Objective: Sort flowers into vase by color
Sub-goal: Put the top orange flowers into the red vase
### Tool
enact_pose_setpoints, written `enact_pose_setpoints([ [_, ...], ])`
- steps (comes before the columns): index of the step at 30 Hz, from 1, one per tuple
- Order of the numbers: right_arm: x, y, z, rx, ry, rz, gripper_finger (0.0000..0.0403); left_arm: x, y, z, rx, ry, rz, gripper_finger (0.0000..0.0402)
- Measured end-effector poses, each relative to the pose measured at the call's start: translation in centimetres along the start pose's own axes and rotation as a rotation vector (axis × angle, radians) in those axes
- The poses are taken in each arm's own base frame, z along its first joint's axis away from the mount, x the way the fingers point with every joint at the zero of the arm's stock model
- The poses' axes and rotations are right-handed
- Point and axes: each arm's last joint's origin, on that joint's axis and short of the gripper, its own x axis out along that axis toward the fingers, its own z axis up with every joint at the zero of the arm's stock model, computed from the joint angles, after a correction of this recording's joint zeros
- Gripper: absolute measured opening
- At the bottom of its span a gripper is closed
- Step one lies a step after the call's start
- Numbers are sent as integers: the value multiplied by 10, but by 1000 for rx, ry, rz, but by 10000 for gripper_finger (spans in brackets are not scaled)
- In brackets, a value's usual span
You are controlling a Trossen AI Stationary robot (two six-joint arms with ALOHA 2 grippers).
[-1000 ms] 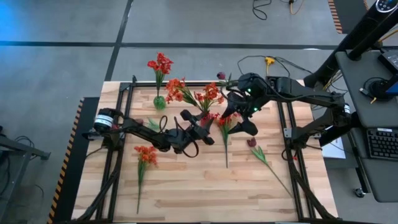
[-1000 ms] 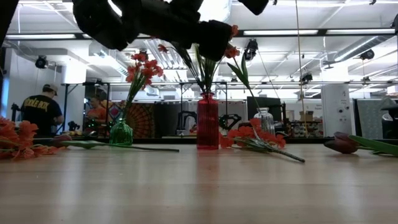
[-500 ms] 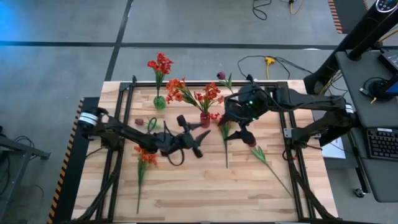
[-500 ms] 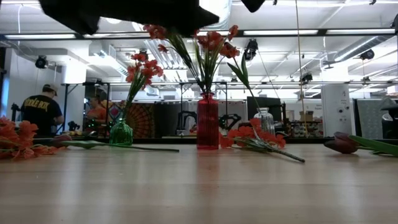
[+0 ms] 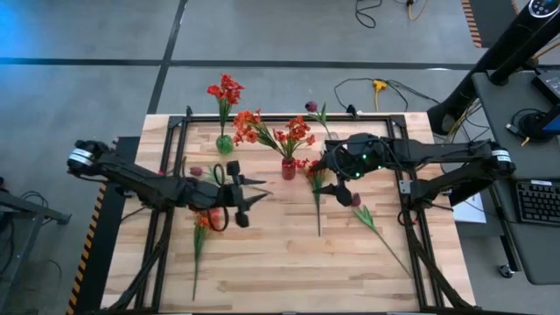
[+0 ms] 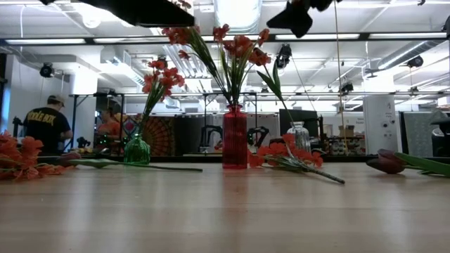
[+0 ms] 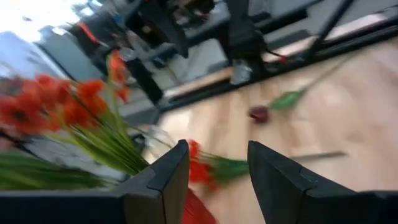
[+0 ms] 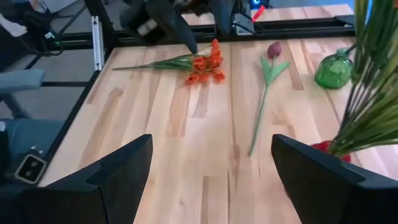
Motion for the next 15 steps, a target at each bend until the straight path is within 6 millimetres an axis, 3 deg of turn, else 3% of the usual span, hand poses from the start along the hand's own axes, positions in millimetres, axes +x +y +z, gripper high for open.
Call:
enact_pose_setpoints([
  [5,13,-3,-15,-22,-61,-11,318,-17,10,-5,-78,-58,12,146],
  [15,18,3,-20,-56,-103,-106,311,-26,26,-53,-290,-324,199,147],
])
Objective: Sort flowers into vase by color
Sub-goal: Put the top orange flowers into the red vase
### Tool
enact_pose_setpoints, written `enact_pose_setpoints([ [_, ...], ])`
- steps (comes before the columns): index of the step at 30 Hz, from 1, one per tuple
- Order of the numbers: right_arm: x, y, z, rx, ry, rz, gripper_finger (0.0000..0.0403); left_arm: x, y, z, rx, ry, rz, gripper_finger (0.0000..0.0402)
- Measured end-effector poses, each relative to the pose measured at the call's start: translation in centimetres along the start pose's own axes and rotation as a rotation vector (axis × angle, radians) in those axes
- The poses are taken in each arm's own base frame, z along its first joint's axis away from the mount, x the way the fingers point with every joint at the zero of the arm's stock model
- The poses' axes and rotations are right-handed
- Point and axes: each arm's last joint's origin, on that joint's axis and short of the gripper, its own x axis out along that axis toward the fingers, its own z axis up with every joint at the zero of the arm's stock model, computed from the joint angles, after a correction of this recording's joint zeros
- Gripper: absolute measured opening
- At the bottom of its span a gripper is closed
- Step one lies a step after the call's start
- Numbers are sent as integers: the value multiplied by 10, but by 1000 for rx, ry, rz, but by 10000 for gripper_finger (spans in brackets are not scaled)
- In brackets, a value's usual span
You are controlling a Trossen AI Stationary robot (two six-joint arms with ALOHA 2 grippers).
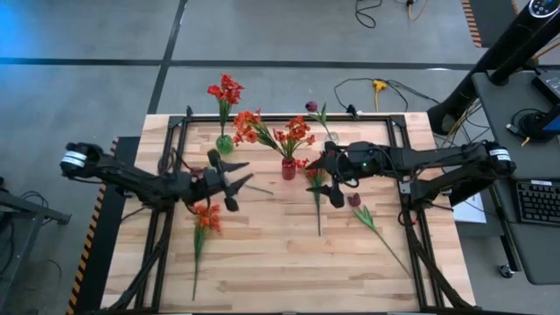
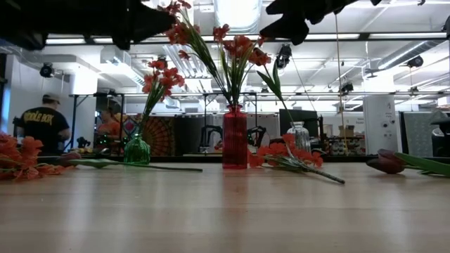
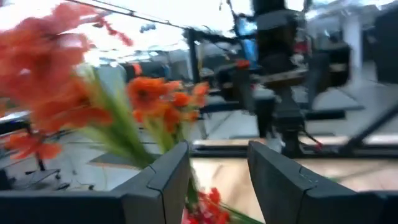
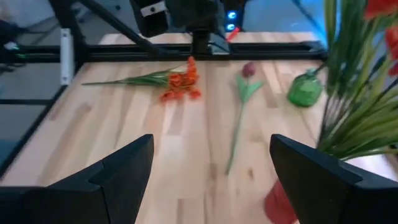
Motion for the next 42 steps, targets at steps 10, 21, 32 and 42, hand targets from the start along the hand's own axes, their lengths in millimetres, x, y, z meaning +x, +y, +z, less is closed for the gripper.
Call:
enact_pose_setpoints([
  [10,0,31,-1,-226,8,-130,309,19,13,-30,-37,29,57,184],
  [21,-3,37,1,-406,-162,-98,309,54,25,-44,-31,65,66,197],
  [32,-23,34,-11,-474,-419,-3,310,51,31,-40,-49,19,-5,197],
  [42,-26,30,-19,-368,-471,26,308,49,29,-43,-150,80,-150,197],
])
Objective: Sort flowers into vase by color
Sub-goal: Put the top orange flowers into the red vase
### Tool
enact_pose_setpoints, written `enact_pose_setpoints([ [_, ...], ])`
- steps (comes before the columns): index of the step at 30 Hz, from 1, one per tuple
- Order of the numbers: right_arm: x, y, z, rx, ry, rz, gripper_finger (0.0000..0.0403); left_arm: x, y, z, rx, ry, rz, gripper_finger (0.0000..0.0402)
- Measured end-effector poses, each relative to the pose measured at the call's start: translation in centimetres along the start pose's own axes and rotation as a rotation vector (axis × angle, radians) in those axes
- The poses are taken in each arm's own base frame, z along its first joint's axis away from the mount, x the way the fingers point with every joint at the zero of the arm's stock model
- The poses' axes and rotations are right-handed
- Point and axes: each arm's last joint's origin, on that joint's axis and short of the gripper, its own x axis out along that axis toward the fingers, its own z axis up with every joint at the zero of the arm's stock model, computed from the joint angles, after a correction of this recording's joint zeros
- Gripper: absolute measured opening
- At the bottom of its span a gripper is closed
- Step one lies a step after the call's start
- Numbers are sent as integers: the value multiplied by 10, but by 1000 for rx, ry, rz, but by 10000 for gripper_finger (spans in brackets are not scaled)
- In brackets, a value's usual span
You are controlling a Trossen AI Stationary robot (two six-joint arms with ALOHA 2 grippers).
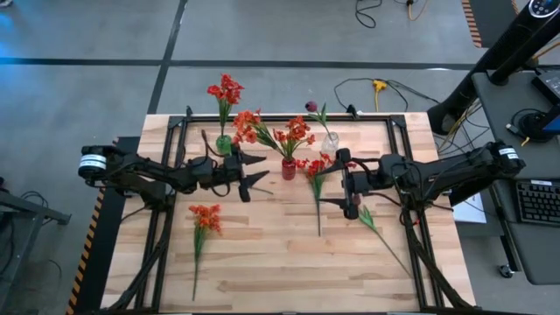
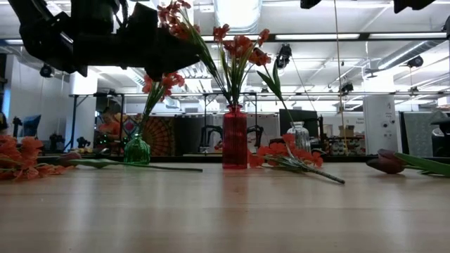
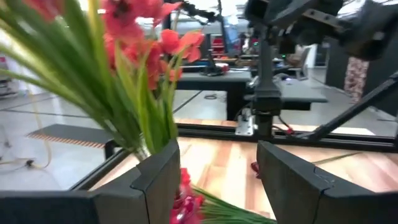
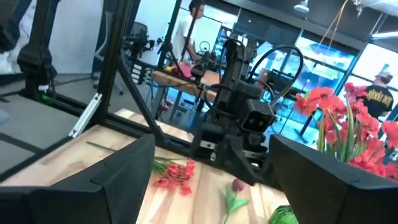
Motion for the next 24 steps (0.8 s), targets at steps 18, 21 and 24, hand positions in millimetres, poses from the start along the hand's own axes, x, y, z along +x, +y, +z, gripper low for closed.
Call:
enact_pose_setpoints([
  [18,0,1,-3,58,25,3,304,2,27,1,-78,-20,138,221],
  [21,0,1,-3,57,24,3,304,2,31,1,-100,-25,124,241],
  [24,0,1,-3,55,25,3,304,7,30,6,-95,-37,68,251],
])
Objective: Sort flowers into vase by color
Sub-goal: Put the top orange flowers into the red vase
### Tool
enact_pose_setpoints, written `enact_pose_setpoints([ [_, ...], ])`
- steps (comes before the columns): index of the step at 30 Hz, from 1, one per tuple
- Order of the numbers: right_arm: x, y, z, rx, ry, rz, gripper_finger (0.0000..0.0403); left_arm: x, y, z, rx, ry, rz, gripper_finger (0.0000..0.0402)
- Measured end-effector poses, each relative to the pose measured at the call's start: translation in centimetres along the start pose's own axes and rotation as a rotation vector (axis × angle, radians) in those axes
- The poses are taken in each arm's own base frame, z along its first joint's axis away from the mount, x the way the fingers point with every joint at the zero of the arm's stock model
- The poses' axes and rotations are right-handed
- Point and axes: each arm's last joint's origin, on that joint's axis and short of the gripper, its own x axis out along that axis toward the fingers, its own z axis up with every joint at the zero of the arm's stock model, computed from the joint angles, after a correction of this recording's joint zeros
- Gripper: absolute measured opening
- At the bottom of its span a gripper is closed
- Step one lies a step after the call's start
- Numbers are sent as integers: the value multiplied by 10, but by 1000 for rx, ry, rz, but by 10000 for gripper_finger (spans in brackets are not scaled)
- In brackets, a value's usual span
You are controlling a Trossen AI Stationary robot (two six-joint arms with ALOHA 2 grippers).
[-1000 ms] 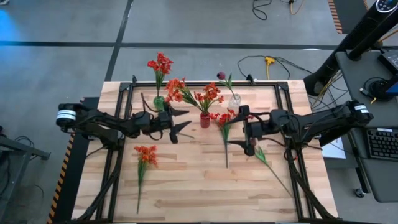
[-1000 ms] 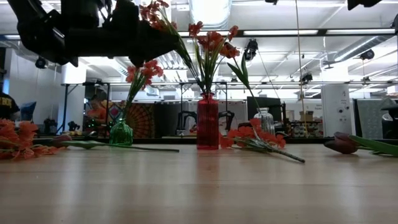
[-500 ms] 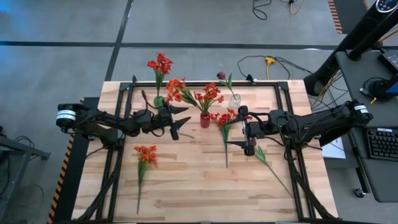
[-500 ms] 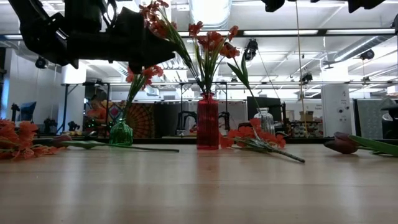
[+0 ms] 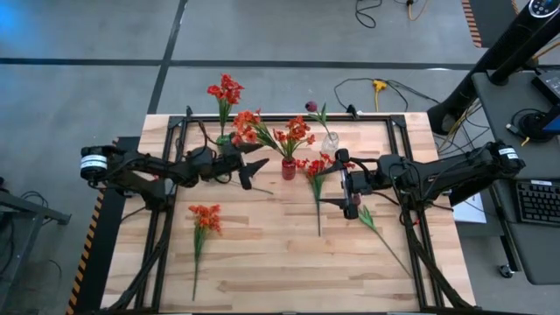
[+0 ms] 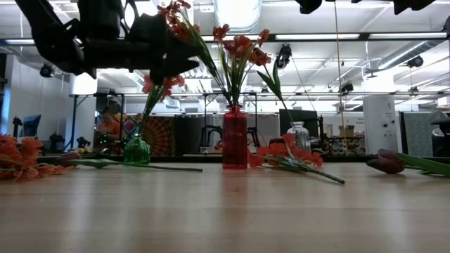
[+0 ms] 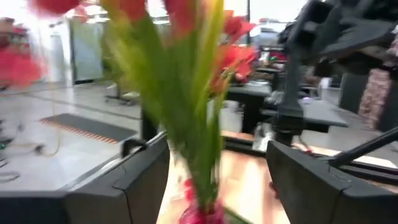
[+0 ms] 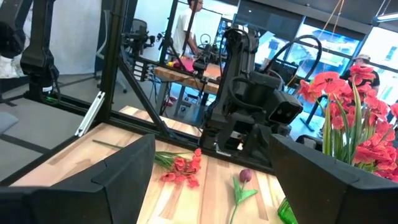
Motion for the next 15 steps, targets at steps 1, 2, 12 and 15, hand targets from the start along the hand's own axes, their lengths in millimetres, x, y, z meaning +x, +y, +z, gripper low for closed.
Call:
enact_pose_setpoints([
  [1,0,0,0,0,0,0,304,3,0,2,4,-7,-4,252],
  [2,0,0,0,0,0,0,304,6,-1,4,11,-13,-2,253],
  [12,0,1,-4,42,46,-7,304,34,2,3,30,38,85,251],
  [15,-1,0,-9,72,111,-80,304,39,2,-1,34,53,87,251],
])
